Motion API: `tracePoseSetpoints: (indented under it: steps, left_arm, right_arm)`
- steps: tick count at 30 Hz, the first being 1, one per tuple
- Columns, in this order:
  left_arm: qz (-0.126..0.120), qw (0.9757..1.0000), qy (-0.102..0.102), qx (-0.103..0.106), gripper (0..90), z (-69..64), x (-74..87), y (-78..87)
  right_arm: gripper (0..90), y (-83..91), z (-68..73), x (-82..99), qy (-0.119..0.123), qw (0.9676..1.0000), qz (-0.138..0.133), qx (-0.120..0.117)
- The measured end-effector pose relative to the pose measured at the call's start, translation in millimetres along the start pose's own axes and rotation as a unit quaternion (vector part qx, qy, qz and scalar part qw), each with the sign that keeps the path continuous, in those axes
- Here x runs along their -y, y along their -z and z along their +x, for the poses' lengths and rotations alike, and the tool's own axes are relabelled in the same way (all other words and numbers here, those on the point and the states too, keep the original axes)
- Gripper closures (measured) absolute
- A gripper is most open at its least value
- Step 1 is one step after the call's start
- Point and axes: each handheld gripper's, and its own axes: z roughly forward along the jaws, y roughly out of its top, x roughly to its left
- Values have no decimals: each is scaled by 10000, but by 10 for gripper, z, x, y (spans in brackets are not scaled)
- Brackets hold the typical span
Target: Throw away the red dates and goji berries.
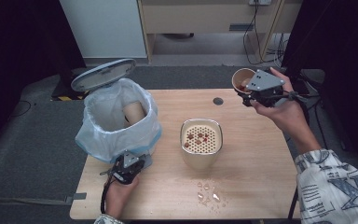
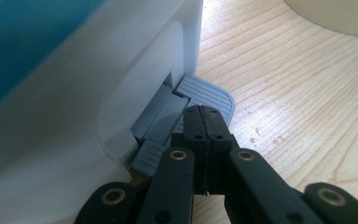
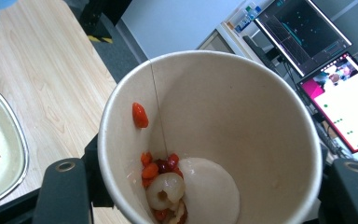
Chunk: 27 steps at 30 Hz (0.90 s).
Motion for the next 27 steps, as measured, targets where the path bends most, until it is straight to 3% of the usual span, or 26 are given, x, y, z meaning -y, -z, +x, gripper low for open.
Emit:
tracePoseSetpoints:
  steps: [9, 18, 27]
  left_arm:
    - [14, 10000, -10, 2, 895, 2, 0, 2]
    - [20, 10000, -19, -1, 895, 3, -1, 3]
    - [21, 10000, -20, -2, 895, 3, -1, 3]
  right_arm:
    - [309, 29, -70, 90, -416, 9990, -104, -143]
    - [309, 50, -95, 171, -529, 9984, -92, -163]
    - [307, 85, -145, 270, -836, 9962, -141, -211]
